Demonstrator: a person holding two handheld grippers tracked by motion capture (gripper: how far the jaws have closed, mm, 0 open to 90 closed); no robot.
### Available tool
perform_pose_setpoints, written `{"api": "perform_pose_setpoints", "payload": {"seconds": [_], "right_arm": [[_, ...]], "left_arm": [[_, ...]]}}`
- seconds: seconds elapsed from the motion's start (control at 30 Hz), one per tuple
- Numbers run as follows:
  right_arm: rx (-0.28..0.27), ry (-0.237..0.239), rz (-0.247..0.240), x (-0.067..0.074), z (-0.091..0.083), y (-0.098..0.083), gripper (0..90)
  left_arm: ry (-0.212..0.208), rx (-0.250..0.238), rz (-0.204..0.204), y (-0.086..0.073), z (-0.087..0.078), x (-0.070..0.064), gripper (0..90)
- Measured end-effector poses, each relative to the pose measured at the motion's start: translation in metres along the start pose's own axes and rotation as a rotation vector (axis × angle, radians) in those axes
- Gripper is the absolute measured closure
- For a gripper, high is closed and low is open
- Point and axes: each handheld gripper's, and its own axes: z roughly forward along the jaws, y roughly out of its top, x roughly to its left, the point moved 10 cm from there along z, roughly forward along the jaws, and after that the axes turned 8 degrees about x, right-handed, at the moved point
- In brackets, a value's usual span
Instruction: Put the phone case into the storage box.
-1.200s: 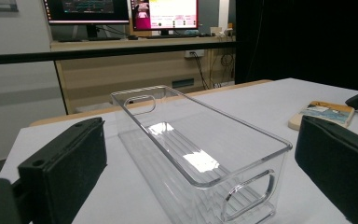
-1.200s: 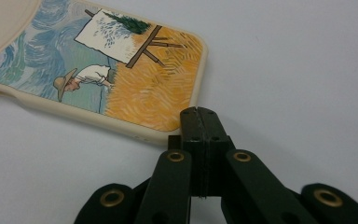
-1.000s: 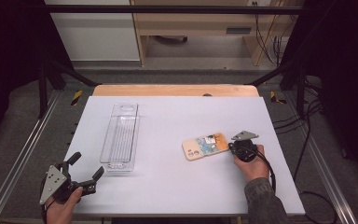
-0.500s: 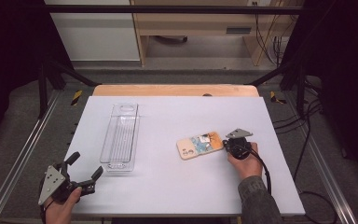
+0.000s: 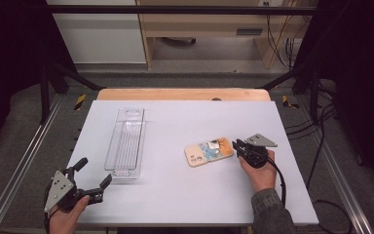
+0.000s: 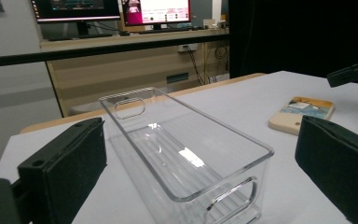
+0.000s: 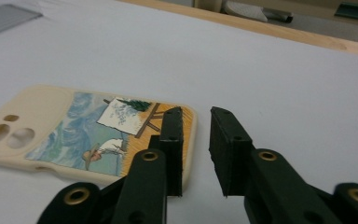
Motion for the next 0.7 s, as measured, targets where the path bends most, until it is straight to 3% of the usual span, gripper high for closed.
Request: {"api": "perform_pose_setpoints", "payload": {"seconds": [0.03, 0.07, 0.13, 0.17, 0.2, 0.23, 0.33, 0.4, 0.43, 0.47, 0.57, 0.7], "right_arm": [[-0.014, 0.004, -0.001, 0.001, -0.001, 0.001, 70.0], [-0.044, 0.012, 0.011, 0.005, -0.004, 0.003, 60.9], [-0.056, 0.015, 0.018, 0.005, -0.006, 0.003, 57.7], [-0.084, 0.022, 0.033, 0.007, -0.009, 0.005, 50.1], [-0.084, 0.022, 0.033, 0.007, -0.009, 0.005, 50.1], [-0.103, 0.026, 0.055, 0.008, -0.013, 0.006, 41.7], [-0.122, 0.040, 0.066, 0.010, -0.017, 0.008, 34.8], [-0.165, 0.034, 0.075, 0.012, -0.027, 0.012, 20.8], [-0.165, 0.034, 0.075, 0.012, -0.027, 0.012, 20.8], [-0.190, 0.029, 0.081, 0.014, -0.034, 0.013, 13.2], [-0.202, 0.034, 0.081, 0.016, -0.041, 0.012, 8.8], [-0.192, 0.050, 0.039, 0.023, -0.051, 0.004, 7.0]], "left_arm": [[-0.003, 0.006, -0.002, 0.001, 0.001, -0.001, 1.7], [-0.004, 0.031, -0.003, 0.001, 0.003, -0.004, 1.7], [-0.007, 0.038, -0.006, 0.001, 0.004, -0.005, 1.7], [-0.022, 0.053, -0.012, 0.001, 0.008, -0.009, 1.6], [-0.022, 0.053, -0.012, 0.001, 0.008, -0.009, 1.5], [-0.035, 0.071, -0.010, 0.003, 0.011, -0.013, 1.5], [-0.049, 0.075, -0.005, 0.008, 0.013, -0.018, 1.6], [-0.050, 0.085, 0.002, 0.013, 0.015, -0.022, 1.7], [-0.056, 0.092, 0.008, 0.015, 0.016, -0.024, 1.7], [-0.064, 0.093, 0.008, 0.019, 0.017, -0.026, 1.8], [-0.072, 0.096, 0.022, 0.031, 0.019, -0.032, 1.8], [-0.044, 0.146, 0.059, 0.041, 0.025, -0.038, 1.9]]}}
